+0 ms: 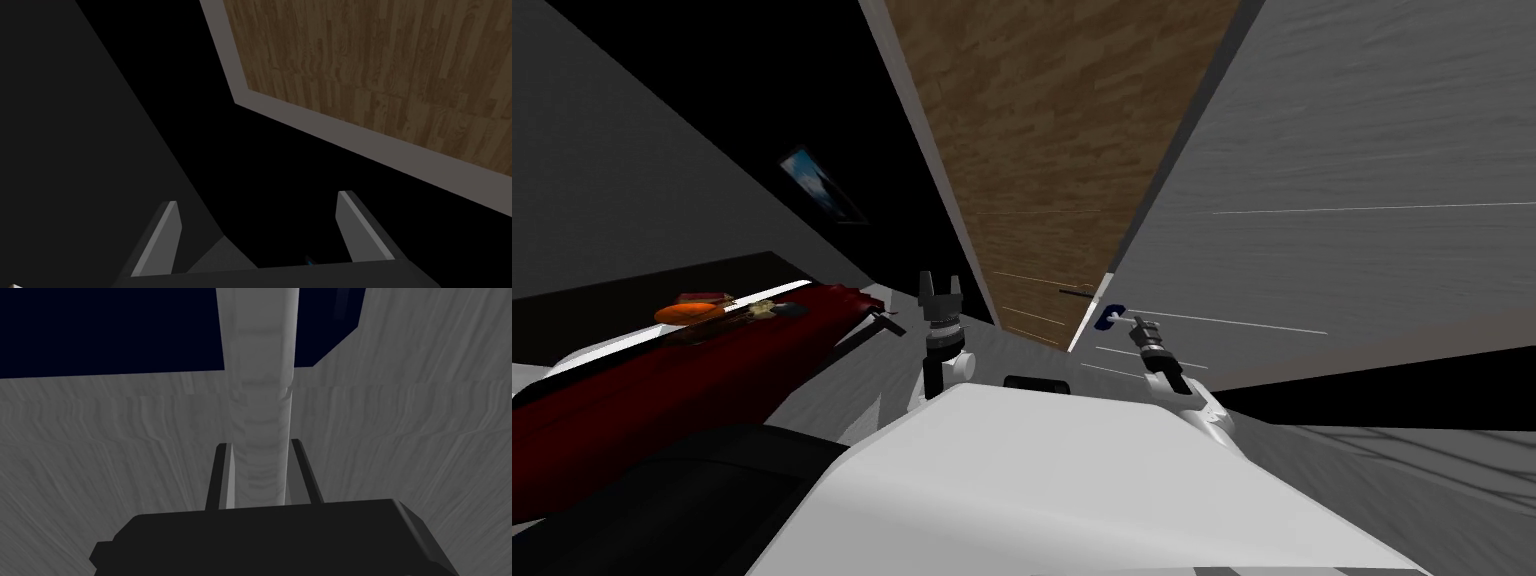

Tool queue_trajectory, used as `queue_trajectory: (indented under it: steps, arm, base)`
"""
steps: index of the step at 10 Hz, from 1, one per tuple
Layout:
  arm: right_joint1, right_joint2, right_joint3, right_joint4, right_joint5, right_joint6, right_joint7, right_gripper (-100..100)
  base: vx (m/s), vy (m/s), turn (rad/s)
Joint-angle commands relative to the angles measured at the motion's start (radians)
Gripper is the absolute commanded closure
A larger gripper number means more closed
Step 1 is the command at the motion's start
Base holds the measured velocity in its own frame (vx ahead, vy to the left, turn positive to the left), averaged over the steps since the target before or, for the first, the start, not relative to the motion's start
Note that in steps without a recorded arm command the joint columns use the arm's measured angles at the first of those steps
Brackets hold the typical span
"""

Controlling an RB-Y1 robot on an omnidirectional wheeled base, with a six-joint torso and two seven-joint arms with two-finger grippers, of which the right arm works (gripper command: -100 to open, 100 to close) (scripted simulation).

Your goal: Pull the door open

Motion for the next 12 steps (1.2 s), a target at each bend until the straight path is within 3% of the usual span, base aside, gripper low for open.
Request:
queue_trajectory:
  steps: [1, 3, 4, 12]
  arm:
    - [0.009, -0.01, 0.025, -0.01, 0.004, -0.017, -0.02, 100]
    - [0.02, -0.02, 0.055, -0.026, 0.008, -0.032, -0.042, 100]
    - [0.011, -0.021, 0.04, -0.009, 0.006, -0.023, -0.034, 100]
    - [0.136, -0.106, 0.094, -0.061, 0.027, -0.155, -0.14, 100]
  base:
    - [-0.211, -0.078, 0.124]
    - [-0.191, -0.09, 0.166]
    - [-0.088, -0.044, 0.027]
    - [-0.195, -0.054, 0.12]
